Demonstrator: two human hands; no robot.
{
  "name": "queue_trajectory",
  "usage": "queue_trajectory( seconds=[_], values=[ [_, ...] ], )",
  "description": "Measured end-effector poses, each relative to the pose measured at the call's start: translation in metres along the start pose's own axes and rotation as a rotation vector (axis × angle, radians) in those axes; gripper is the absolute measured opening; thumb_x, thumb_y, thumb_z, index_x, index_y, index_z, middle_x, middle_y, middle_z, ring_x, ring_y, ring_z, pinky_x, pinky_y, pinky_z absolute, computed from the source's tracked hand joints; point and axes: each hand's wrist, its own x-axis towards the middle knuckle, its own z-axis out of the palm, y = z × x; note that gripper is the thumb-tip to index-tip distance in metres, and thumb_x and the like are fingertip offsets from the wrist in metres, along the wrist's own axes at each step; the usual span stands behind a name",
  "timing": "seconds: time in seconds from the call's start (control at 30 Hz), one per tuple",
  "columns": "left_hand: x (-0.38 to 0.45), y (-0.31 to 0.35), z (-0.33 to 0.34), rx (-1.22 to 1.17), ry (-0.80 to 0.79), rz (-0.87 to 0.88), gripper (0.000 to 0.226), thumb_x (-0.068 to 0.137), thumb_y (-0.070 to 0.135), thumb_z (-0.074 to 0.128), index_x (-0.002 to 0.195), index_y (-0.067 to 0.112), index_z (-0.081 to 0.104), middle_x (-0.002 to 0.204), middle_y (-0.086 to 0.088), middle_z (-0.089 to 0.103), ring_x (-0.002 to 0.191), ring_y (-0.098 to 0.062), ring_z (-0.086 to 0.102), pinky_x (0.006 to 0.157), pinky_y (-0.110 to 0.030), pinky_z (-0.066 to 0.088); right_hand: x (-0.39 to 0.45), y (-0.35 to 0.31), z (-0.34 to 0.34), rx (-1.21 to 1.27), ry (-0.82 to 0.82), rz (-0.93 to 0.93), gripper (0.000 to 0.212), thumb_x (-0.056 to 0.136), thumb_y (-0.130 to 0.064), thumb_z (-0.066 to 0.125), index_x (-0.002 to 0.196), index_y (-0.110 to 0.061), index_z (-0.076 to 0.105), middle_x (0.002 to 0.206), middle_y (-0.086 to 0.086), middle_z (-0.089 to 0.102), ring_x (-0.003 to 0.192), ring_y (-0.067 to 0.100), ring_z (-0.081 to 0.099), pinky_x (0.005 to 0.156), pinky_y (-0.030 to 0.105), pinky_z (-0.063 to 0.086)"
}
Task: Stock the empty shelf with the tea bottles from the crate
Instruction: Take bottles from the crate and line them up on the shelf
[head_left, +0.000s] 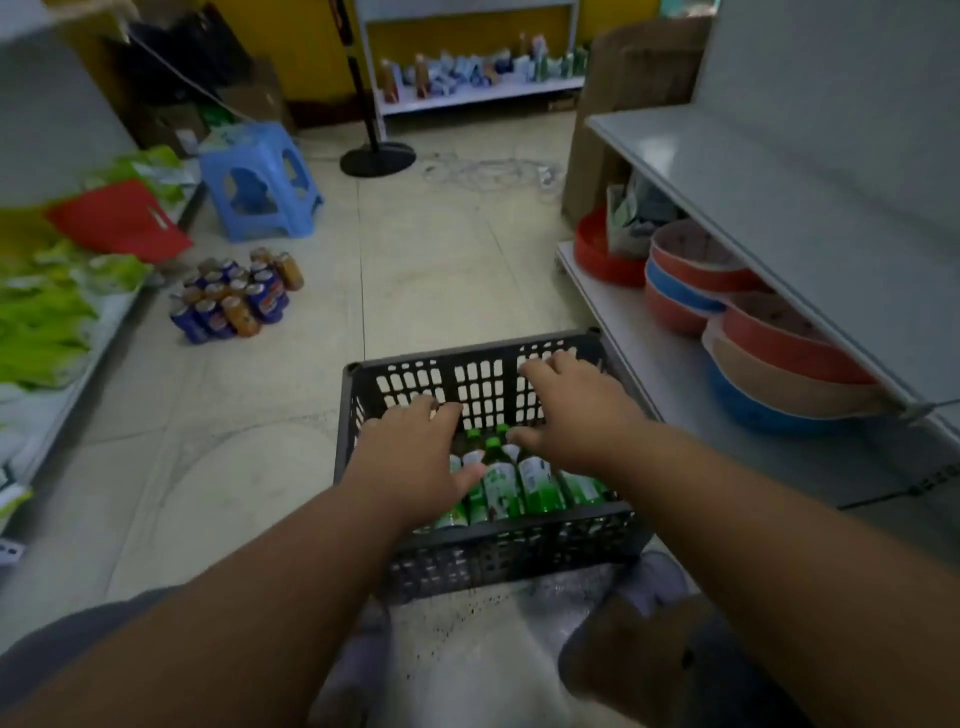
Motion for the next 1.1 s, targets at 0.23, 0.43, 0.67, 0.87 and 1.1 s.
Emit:
queue_trajectory(
  seconds=[0.23, 0.43, 0.67, 0.87, 1.1],
  values=[
    [0.04, -0.018, 0.118, -0.115, -0.081, -0.191, 0.07, 0.087, 0.069, 0.048, 0.141, 0.024, 0.045, 0.136, -0.006, 0.052, 0.121, -0.025, 0.051, 0.099, -0.046, 0.046, 0.079, 0.016, 0.119, 0.065, -0.281, 0.055, 0.079, 0.083, -0.06, 0.068, 0.146, -0.025, 0.038, 0.141, 0.009, 0.047, 0.125, 0.03, 0.049, 0.1, 0.047, 0.048],
    [0.044, -0.019, 0.188, -0.193, -0.143, -0.4, 0.11, 0.079, 0.086, 0.003, 0.157, 0.01, -0.013, 0.165, -0.017, -0.013, 0.152, -0.03, -0.015, 0.122, -0.048, -0.003, 0.12, 0.032, 0.196, -0.005, -0.495, 0.116, 0.082, 0.081, -0.053, 0.075, 0.147, -0.022, 0.037, 0.139, 0.014, 0.047, 0.123, 0.035, 0.051, 0.098, 0.048, 0.049],
    [0.044, -0.02, 0.196, -0.248, -0.112, -0.405, 0.106, 0.085, 0.082, 0.008, 0.154, 0.006, -0.019, 0.163, -0.018, -0.021, 0.15, -0.027, -0.022, 0.122, -0.042, -0.007, 0.158, 0.034, 0.255, 0.128, -0.538, 0.321, 0.088, 0.083, -0.058, 0.071, 0.15, -0.015, 0.035, 0.146, 0.017, 0.042, 0.131, 0.037, 0.046, 0.104, 0.051, 0.046],
    [0.044, -0.02, 0.2, -0.292, -0.112, -0.404, 0.105, 0.086, 0.08, 0.01, 0.155, 0.005, -0.016, 0.163, -0.018, -0.018, 0.151, -0.028, -0.02, 0.123, -0.044, -0.004, 0.192, 0.032, 0.292, -0.075, -0.575, 0.317, 0.088, 0.078, -0.075, 0.062, 0.136, -0.01, 0.054, 0.14, 0.017, 0.049, 0.125, 0.035, 0.05, 0.094, 0.043, 0.049],
    [0.046, -0.022, 0.199, -0.32, -0.134, -0.412, 0.106, 0.084, 0.081, 0.009, 0.155, 0.006, -0.017, 0.163, -0.016, -0.02, 0.15, -0.026, -0.023, 0.121, -0.04, -0.01, 0.197, 0.027, 0.304, 0.149, -0.488, 0.403, 0.101, 0.068, -0.059, 0.081, 0.144, -0.017, 0.029, 0.133, 0.013, 0.058, 0.121, 0.038, 0.056, 0.095, 0.045, 0.049]
  ],
)
